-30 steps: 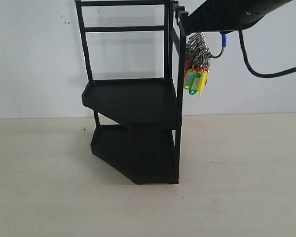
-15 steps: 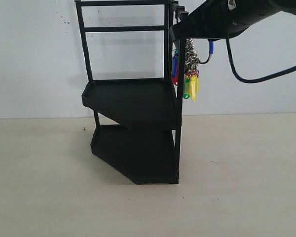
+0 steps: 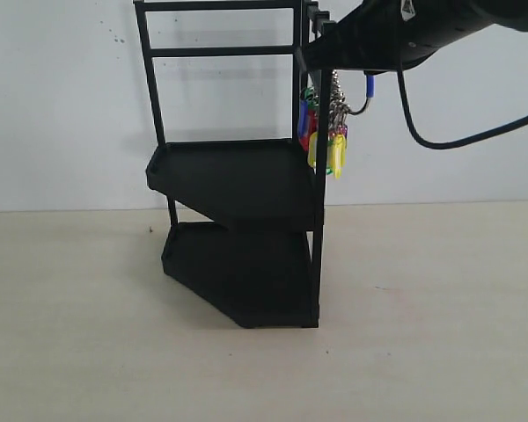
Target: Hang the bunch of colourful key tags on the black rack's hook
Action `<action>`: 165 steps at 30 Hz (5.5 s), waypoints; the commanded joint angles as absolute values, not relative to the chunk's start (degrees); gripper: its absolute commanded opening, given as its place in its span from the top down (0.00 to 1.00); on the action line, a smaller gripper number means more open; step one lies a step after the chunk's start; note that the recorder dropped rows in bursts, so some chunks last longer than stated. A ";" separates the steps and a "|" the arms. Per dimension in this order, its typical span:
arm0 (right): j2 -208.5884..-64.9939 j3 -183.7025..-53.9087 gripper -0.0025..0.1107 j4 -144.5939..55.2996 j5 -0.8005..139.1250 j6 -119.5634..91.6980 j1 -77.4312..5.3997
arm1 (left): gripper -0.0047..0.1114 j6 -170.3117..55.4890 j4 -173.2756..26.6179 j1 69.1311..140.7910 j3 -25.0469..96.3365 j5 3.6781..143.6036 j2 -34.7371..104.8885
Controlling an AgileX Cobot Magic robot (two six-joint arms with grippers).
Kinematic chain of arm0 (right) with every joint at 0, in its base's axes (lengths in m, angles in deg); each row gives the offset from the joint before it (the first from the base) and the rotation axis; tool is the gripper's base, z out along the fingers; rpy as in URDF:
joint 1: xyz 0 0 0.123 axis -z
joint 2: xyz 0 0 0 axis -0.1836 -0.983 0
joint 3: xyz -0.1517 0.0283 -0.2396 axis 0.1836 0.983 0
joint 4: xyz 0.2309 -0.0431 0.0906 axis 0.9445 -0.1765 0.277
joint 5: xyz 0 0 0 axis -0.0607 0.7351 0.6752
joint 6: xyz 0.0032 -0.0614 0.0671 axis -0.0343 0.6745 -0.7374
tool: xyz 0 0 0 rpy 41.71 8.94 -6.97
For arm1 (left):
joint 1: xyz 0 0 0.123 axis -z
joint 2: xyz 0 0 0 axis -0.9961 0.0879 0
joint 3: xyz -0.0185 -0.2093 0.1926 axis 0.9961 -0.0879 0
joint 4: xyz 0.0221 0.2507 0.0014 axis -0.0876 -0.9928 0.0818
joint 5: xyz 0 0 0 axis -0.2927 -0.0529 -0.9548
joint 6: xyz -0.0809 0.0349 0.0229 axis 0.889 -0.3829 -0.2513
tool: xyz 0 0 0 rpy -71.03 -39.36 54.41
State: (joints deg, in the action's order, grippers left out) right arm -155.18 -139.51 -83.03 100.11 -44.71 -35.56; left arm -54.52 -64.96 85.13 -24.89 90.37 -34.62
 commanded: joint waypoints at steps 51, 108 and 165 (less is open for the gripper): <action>-123.99 -113.54 0.56 -85.84 107.42 -51.82 -35.14 | 0.92 -54.72 -65.24 84.99 -25.05 89.98 -34.74; -64.99 -67.73 0.97 -36.44 90.33 -38.07 -9.75 | 0.92 -54.72 -65.24 84.99 -25.05 89.92 -34.74; -65.04 -53.91 0.97 -34.72 89.46 -7.87 -9.75 | 0.92 -54.72 -65.24 84.99 -25.05 89.92 -34.74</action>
